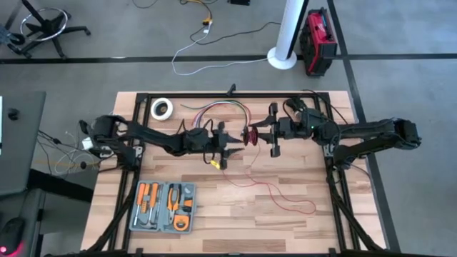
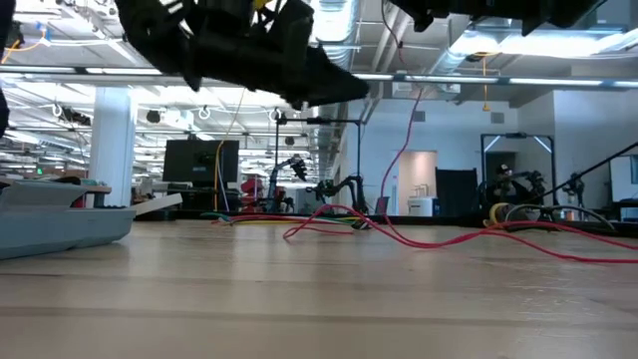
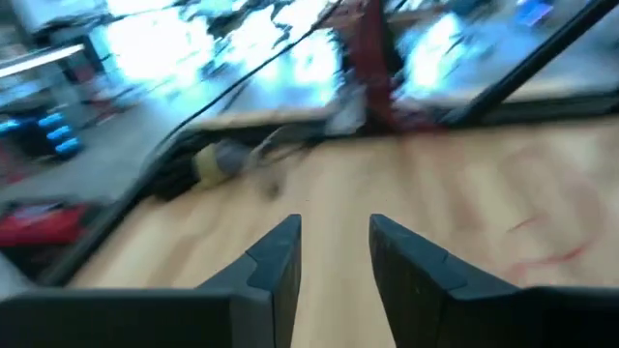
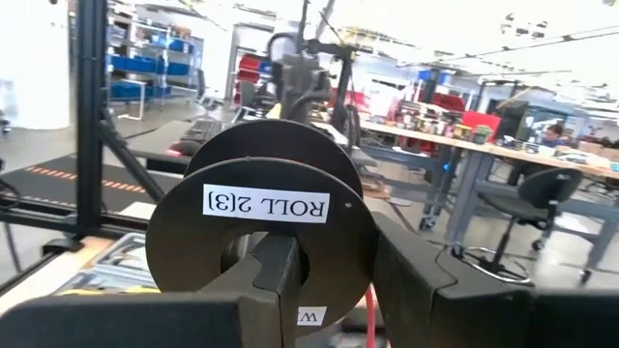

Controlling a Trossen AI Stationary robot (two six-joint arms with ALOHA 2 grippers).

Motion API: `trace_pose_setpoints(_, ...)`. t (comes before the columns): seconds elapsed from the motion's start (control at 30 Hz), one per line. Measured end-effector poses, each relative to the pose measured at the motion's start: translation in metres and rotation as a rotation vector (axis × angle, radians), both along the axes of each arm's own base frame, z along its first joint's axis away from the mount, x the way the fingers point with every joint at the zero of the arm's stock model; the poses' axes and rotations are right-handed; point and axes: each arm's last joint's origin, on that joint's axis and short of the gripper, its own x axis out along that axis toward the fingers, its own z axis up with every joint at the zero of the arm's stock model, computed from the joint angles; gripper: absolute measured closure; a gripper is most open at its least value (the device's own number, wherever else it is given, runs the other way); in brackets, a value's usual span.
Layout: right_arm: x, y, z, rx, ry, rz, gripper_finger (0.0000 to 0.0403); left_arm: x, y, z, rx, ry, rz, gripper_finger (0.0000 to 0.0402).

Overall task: Coil cords
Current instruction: Coil the red wire on the black spool

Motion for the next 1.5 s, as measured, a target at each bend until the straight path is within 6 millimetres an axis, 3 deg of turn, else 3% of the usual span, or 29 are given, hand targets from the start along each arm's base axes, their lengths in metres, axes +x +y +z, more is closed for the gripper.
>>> trace_pose_setpoints(0.2,-0.001,-0.006,0.0,0.01,-0.001,-0.023,0.0295,0.019,-0.002,-0.021,-0.104,-0.159,-0.112,0.0288)
trace_pose_setpoints(0.37,0.0,-0.004,0.0,0.013,-0.001,-0.016,0.0295,0.037,0.004,-0.037,-0.184,-0.163,-0.138,0.0288)
trace_pose_setpoints(0.73,0.0,-0.003,0.0,0.017,0.004,-0.011,0.0295,0.075,0.008,-0.043,-0.29,-0.144,-0.354,0.0288)
trace_pose_setpoints(0.87,0.0,-0.003,-0.001,0.018,0.012,-0.011,0.0295,0.079,0.01,-0.044,-0.302,-0.095,-0.338,0.0307)
trace_pose_setpoints(1.07,0.0,-0.003,-0.001,0.018,0.013,-0.012,0.0295,0.079,0.012,-0.046,-0.308,-0.07,-0.328,0.0392)
trace_pose_setpoints(1.3,-0.001,-0.01,-0.003,0.021,0.033,-0.037,0.0295,0.077,0.007,-0.048,-0.305,0.053,-0.309,0.0401)
trace_pose_setpoints(1.5,-0.002,-0.017,-0.006,0.032,0.06,-0.066,0.0295,0.068,-0.009,-0.032,-0.206,0.169,-0.263,0.0401)
